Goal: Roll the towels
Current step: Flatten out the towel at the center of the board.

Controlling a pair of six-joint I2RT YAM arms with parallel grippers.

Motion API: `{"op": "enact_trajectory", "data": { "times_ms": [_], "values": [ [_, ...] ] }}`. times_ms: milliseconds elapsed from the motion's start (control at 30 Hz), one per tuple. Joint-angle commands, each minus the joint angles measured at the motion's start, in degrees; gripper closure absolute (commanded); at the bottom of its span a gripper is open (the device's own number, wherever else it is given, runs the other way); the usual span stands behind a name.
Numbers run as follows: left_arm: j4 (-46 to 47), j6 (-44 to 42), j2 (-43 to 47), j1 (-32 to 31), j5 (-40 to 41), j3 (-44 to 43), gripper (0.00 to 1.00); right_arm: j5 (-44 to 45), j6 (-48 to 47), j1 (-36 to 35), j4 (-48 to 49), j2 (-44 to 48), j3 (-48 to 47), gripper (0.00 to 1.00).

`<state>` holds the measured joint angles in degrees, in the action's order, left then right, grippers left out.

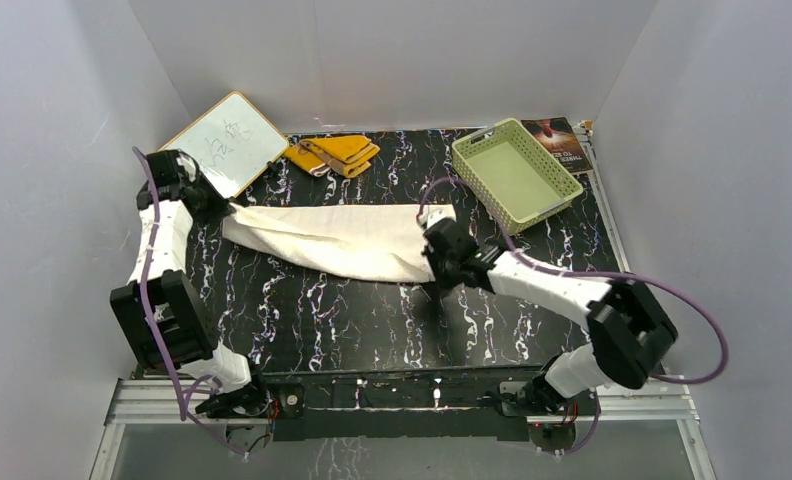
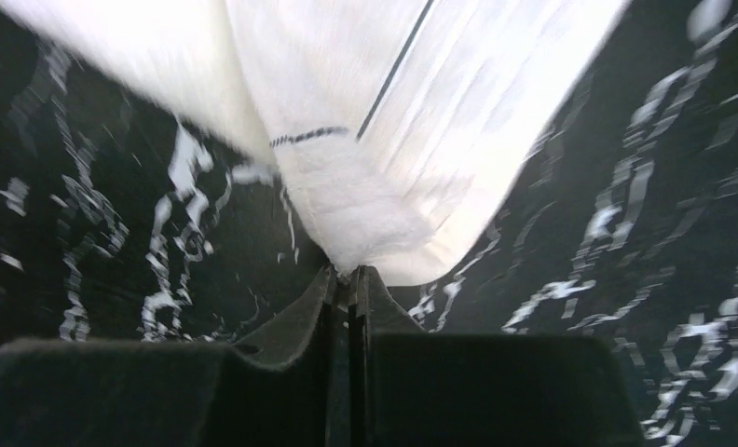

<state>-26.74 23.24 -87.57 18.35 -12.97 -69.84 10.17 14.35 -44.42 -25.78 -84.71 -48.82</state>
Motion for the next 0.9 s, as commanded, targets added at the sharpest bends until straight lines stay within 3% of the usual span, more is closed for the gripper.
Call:
{"op": "enact_trajectory", "data": {
  "times_ms": [0,300,600,767,867],
  "values": [
    [-1.9,3.3,4.0,1.6,-5.8,-8.9,1.00,1.3,-3.1,6.0,0.8,11.1,-13.0,1.00],
    [-10.2,9.6,10.9,2.8,-4.2,-25.0,1.00,3.1,-8.0,10.0,-4.3,15.4,-33.3,1.00],
    [-23.4,8.7,32.2,2.7,8.4,-24.6,1.00,-12.0,-4.6,10.0,-7.6,34.6,-30.1,1.00],
    [-27.7,9.5,36.8,-0.6,13.2,-25.8,1.00,-14.0,-3.7,10.0,-11.8,38.5,-32.4,1.00],
    [-28.9,7.9,35.8,-0.9,14.3,-23.8,1.00,-13.5,-3.4,10.0,-10.4,38.1,-28.3,1.00]
  ]
}}
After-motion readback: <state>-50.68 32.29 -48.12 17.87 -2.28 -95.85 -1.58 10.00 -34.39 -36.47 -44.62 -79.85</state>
